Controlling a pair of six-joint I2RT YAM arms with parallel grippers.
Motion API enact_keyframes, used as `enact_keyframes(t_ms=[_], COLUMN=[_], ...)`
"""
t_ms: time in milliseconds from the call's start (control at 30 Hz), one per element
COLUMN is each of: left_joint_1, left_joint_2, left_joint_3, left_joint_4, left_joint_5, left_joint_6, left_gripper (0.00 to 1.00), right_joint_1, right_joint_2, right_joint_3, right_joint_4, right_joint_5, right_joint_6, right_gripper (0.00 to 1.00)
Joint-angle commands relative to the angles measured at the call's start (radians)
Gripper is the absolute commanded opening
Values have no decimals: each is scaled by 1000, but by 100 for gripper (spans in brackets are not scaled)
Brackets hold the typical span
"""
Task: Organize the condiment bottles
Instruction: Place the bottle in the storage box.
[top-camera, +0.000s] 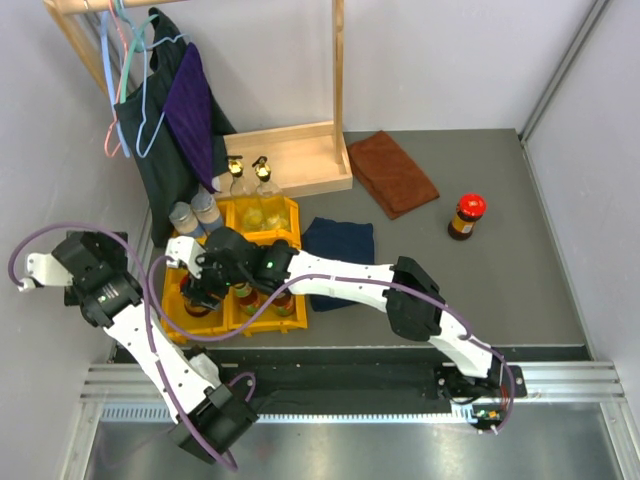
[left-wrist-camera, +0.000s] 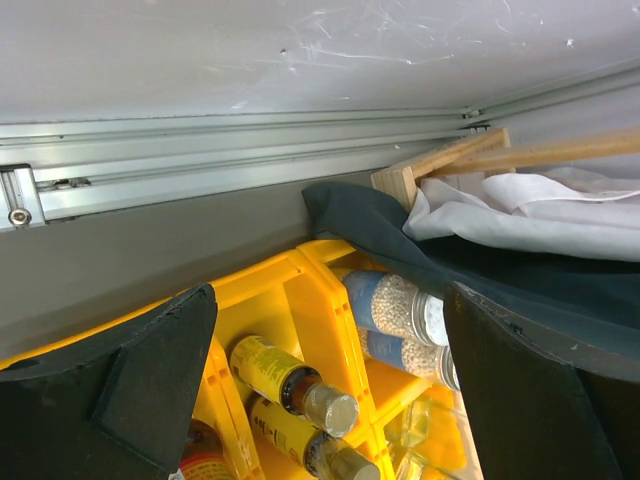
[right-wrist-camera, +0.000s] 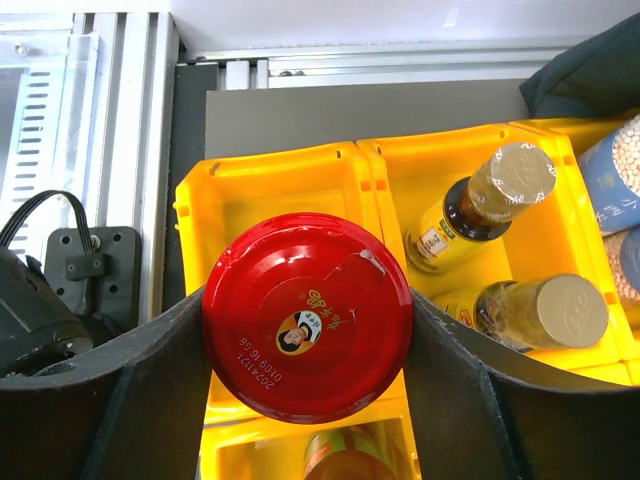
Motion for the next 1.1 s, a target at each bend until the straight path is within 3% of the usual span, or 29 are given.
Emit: enact_keyframes(t_ms=[0, 300, 1067], left_joint_1=[9, 9, 20], left_joint_2=[11, 16, 13], left_joint_3=[11, 40, 97], left_joint_4=[31, 25, -18], left_joint_5=[-28, -42, -8], left_joint_6=[-6, -2, -22], left_gripper=[99, 99, 99], right_joint_1=[-13, 57, 99], right_joint_2=[17, -10, -74], right_joint_3=[29, 1, -6], right_joint_4=[74, 106, 151], right_joint_5=[2, 181, 413], right_joint_6=[-24, -145, -334], right_gripper=[10, 5, 6])
